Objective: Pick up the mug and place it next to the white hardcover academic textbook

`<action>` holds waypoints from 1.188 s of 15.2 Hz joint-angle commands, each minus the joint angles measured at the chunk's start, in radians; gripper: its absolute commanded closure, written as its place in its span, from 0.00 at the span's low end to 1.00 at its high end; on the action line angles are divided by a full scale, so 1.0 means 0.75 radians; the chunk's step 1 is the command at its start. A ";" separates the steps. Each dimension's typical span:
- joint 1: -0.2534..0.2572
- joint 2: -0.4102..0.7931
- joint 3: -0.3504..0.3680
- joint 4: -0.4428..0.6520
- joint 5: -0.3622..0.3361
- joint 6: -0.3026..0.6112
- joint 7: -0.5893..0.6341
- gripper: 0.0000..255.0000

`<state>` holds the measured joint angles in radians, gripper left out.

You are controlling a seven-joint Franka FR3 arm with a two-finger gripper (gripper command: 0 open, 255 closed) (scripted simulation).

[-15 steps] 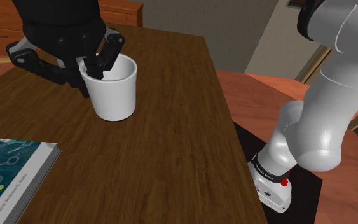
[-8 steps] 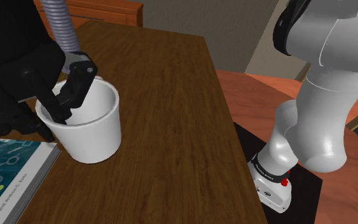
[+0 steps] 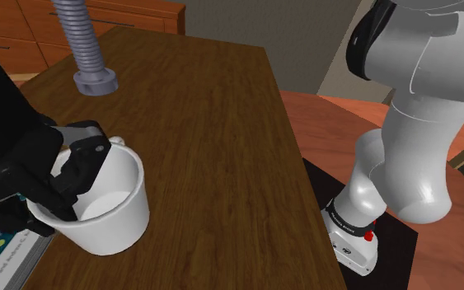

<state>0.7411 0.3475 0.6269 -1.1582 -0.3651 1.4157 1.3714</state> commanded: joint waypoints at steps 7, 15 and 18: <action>-0.061 -0.068 0.002 -0.244 0.043 0.183 0.018 1.00; -0.077 -0.084 0.001 -0.323 0.051 0.248 0.025 1.00; -0.077 -0.084 0.001 -0.323 0.051 0.248 0.025 1.00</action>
<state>0.6835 0.2847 0.6273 -1.4006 -0.3267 1.6018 1.3902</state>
